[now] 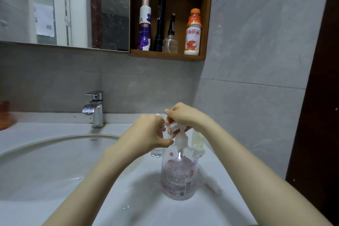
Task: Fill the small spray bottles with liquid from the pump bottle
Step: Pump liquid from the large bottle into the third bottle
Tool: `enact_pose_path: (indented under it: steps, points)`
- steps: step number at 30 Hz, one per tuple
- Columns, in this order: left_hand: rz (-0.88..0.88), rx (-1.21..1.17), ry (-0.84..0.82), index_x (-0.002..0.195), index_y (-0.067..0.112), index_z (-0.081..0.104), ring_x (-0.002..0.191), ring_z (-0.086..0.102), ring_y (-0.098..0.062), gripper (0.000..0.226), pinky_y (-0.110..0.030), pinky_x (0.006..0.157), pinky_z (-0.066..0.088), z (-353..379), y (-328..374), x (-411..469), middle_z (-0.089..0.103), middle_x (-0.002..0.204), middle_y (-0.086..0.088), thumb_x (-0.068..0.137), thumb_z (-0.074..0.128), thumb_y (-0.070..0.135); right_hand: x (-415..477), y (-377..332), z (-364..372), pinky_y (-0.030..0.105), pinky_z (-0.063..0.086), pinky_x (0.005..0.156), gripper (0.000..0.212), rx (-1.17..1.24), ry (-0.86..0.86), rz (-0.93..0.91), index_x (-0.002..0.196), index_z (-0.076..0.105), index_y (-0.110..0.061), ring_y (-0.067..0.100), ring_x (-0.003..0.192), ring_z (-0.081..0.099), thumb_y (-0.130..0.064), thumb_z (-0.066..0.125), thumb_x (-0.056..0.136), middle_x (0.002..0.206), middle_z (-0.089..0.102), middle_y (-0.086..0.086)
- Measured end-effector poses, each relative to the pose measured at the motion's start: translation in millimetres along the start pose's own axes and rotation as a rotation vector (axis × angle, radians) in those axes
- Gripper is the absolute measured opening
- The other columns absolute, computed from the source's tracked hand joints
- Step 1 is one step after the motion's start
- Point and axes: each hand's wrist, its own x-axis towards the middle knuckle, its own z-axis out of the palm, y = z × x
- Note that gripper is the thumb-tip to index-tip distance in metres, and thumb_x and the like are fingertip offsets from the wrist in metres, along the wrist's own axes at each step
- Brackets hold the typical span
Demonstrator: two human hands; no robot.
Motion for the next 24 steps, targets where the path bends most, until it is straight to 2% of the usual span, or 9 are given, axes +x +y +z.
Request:
enact_pose_path:
  steps: [3, 5, 8, 12, 15, 18, 24]
  points:
    - [0.016, 0.010, 0.003, 0.065, 0.024, 0.048, 0.055, 0.051, -0.001, 0.029, -0.015, 0.051, 0.033, -1.1, 0.8, 0.8, 0.058, 0.065, 0.012, 0.072, 0.076, 0.030, 4.8, -2.4, -2.5, 0.025, 0.048, 0.054, 0.035, -0.065, -0.020, 0.039, 0.088, 0.055, -0.006, 0.022, 0.054, 0.060, -0.029, 0.033, 0.102, 0.066, 0.060, 0.008]
    - [0.022, 0.010, 0.010, 0.071, 0.018, 0.054, 0.058, 0.053, -0.002, 0.025, -0.019, 0.056, 0.040, -2.2, 1.3, 2.2, 0.061, 0.067, 0.009, 0.072, 0.075, 0.030, 8.3, -2.0, -0.8, 0.026, 0.048, 0.055, 0.035, -0.088, -0.011, 0.067, 0.093, 0.056, -0.005, 0.025, 0.062, 0.059, -0.031, 0.034, 0.102, 0.070, 0.060, 0.009]
    - [0.020, 0.002, 0.025, 0.075, 0.014, 0.058, 0.062, 0.055, -0.007, 0.024, -0.026, 0.063, 0.048, -3.0, 1.3, 2.6, 0.064, 0.069, 0.006, 0.072, 0.075, 0.031, 10.0, 2.0, 4.2, 0.024, 0.043, 0.052, 0.031, -0.002, -0.011, 0.113, 0.091, 0.055, -0.007, 0.023, 0.059, 0.056, -0.029, 0.036, 0.102, 0.071, 0.058, 0.010]
    - [0.020, -0.008, 0.049, 0.076, 0.012, 0.060, 0.063, 0.057, -0.010, 0.025, -0.029, 0.063, 0.048, -1.8, 1.9, 3.3, 0.067, 0.070, 0.003, 0.071, 0.076, 0.030, 7.1, 8.7, 7.6, 0.024, 0.042, 0.053, 0.034, 0.196, -0.030, 0.124, 0.075, 0.052, -0.010, 0.016, 0.048, 0.051, -0.026, 0.038, 0.101, 0.061, 0.053, 0.004]
    - [0.011, 0.029, 0.031, 0.074, 0.009, 0.059, 0.060, 0.055, -0.011, 0.027, -0.027, 0.057, 0.042, 3.5, -0.8, 4.6, 0.067, 0.071, 0.002, 0.071, 0.076, 0.030, 7.5, 9.6, 10.6, 0.023, 0.037, 0.051, 0.035, 0.122, -0.013, 0.136, 0.070, 0.049, -0.010, 0.017, 0.049, 0.050, -0.021, 0.037, 0.101, 0.060, 0.052, 0.006]
    - [0.002, 0.015, 0.015, 0.074, 0.015, 0.056, 0.061, 0.055, -0.006, 0.025, -0.020, 0.056, 0.040, 8.9, -3.9, 2.4, 0.065, 0.071, 0.006, 0.072, 0.075, 0.030, 9.0, 9.9, 14.2, 0.022, 0.032, 0.047, 0.037, 0.071, 0.011, 0.137, 0.068, 0.047, -0.010, 0.018, 0.048, 0.050, -0.019, 0.036, 0.101, 0.058, 0.051, 0.007]
    - [0.005, -0.024, 0.042, 0.079, 0.009, 0.063, 0.058, 0.053, -0.002, 0.026, -0.017, 0.055, 0.037, 7.8, -2.7, 3.1, 0.056, 0.064, 0.014, 0.071, 0.077, 0.030, 8.3, 13.1, 13.7, 0.023, 0.034, 0.049, 0.035, 0.168, 0.076, 0.091, 0.069, 0.051, -0.009, 0.023, 0.050, 0.050, -0.021, 0.036, 0.099, 0.060, 0.052, 0.009]
